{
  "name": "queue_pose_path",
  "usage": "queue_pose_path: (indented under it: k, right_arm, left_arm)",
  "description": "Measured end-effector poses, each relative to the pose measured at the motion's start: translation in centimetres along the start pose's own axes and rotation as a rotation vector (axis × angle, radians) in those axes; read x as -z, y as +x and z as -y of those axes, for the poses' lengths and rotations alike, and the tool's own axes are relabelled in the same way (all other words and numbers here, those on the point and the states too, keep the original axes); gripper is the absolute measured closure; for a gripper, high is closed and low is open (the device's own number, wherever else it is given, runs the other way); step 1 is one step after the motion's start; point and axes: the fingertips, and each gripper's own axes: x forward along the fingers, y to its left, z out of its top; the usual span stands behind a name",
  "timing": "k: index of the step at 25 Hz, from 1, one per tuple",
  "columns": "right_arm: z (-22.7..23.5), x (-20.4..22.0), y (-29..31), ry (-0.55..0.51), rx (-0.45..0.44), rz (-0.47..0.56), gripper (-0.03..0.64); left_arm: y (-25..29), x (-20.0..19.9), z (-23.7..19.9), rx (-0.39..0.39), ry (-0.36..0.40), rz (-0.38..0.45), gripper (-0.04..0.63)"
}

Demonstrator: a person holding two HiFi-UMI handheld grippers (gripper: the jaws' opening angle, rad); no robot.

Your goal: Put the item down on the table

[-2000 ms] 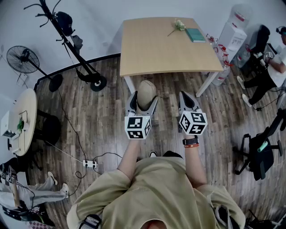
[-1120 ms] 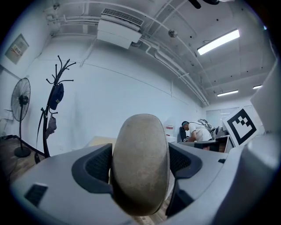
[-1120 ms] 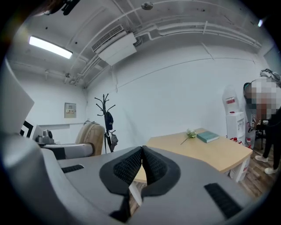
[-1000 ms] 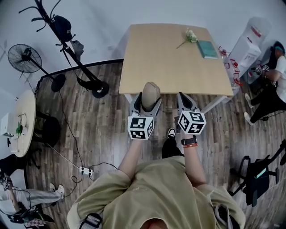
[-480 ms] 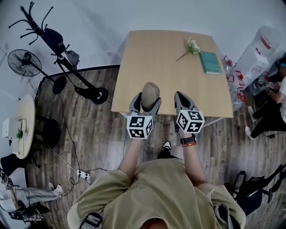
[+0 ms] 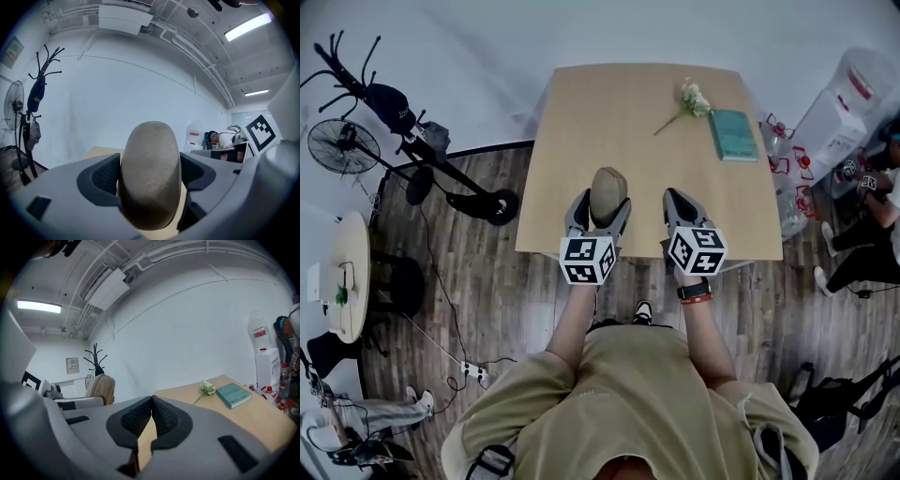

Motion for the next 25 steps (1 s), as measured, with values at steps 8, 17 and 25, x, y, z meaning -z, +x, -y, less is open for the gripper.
queue_pose_path:
  k: [8, 17, 25]
  right_arm:
    - [2.8, 0.6, 2.2, 0.033, -0.007, -0.027, 0.601]
    - [4.4, 1.0, 8.3, 0.017, 0.036, -0.049, 0.601]
    - [6.1, 0.5, 13.0, 0.01, 0.058, -0.084, 0.606]
  left_arm:
    - [4.0, 0.8, 0.3, 0.0, 0.024, -0.034, 0.229]
    - [9.2, 3.2, -3.4, 0.028, 0.041, -0.09, 0.229]
    - [14.1, 3.2, -5.6, 0.065, 0.065, -0.109, 0.229]
